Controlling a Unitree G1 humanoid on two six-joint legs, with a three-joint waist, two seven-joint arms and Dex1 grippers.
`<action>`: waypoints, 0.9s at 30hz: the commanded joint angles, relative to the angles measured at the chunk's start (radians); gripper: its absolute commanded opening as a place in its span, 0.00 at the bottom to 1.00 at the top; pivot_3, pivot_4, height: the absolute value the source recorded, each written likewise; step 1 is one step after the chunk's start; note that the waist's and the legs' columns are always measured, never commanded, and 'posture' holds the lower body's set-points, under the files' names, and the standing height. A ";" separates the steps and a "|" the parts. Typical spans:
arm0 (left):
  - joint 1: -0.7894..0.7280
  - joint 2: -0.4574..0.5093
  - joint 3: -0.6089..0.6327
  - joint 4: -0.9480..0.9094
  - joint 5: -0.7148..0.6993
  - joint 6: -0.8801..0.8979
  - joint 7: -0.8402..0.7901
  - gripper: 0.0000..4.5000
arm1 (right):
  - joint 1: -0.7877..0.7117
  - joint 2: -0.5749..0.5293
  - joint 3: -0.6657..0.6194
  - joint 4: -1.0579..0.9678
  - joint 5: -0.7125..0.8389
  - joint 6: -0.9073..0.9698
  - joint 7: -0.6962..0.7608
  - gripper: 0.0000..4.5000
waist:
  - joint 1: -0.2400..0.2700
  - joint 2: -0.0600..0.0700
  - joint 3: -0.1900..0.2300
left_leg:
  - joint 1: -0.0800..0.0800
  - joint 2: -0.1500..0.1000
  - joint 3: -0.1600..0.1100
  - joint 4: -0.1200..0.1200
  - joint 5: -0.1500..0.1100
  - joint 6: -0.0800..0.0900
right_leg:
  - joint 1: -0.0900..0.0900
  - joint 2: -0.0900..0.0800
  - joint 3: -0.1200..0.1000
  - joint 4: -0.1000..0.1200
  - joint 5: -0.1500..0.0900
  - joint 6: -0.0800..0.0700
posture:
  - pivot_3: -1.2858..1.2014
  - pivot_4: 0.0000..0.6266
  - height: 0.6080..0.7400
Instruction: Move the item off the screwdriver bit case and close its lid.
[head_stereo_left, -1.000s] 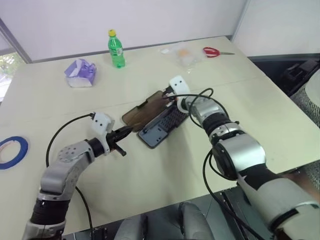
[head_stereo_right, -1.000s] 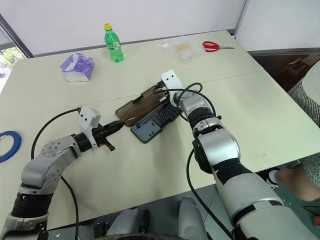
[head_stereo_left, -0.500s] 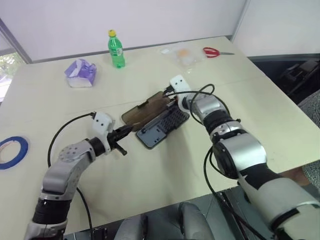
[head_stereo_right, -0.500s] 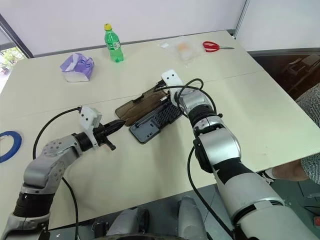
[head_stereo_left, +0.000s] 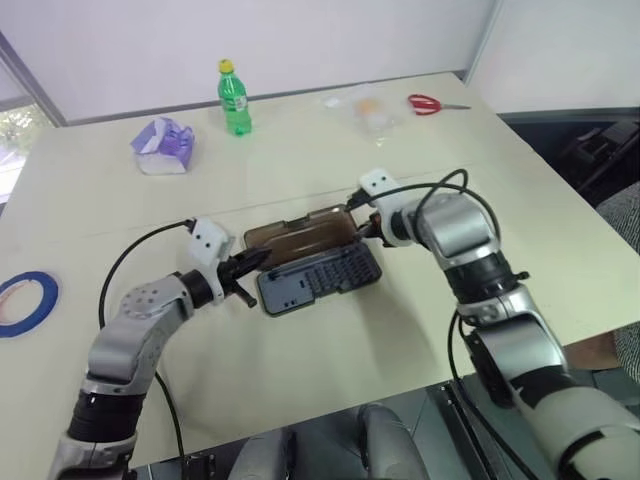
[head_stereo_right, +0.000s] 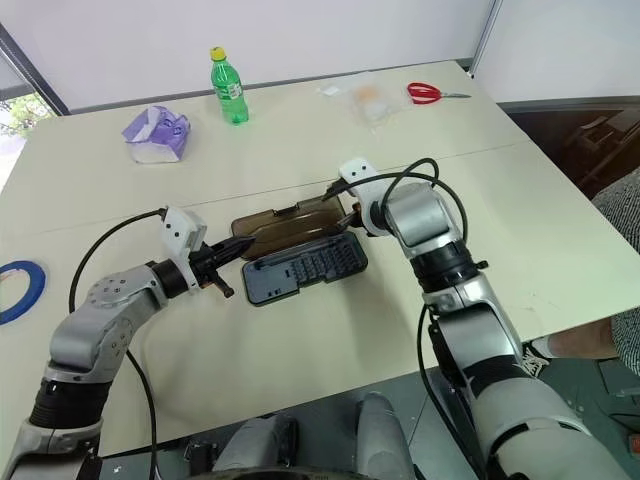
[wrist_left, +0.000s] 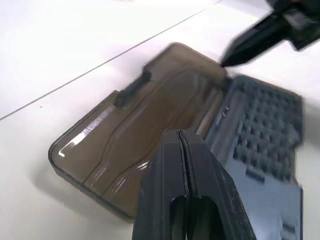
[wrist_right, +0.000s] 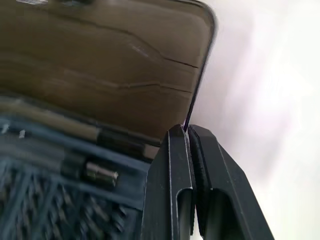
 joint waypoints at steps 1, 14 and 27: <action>-0.022 0.010 -0.001 -0.007 0.007 -0.008 -0.010 0.00 | 0.016 -0.031 0.025 -0.173 0.085 0.076 0.041 0.01 | -0.001 0.000 0.000 | 0.000 0.000 0.000 0.000 0.000 0.000 | 0.000 0.000 0.000 0.000 0.000 0.000 | 0.52 0.24 1.00; -0.028 0.011 0.000 -0.009 0.013 0.002 -0.022 0.00 | 0.054 -0.130 0.066 -0.312 0.174 -0.024 0.013 0.01 | 0.029 0.000 0.000 | -0.001 -0.001 0.002 0.001 0.000 0.000 | -0.001 -0.001 0.000 -0.001 0.000 0.000 | 0.52 0.24 1.00; -0.023 0.002 -0.010 -0.006 0.016 -0.004 -0.017 0.00 | -0.016 -0.053 -0.005 -0.087 0.113 -0.165 -0.153 0.93 | 0.025 0.000 0.000 | 0.000 -0.002 0.002 0.001 0.000 0.000 | -0.002 -0.002 0.000 -0.001 0.000 0.000 | 0.52 0.24 1.00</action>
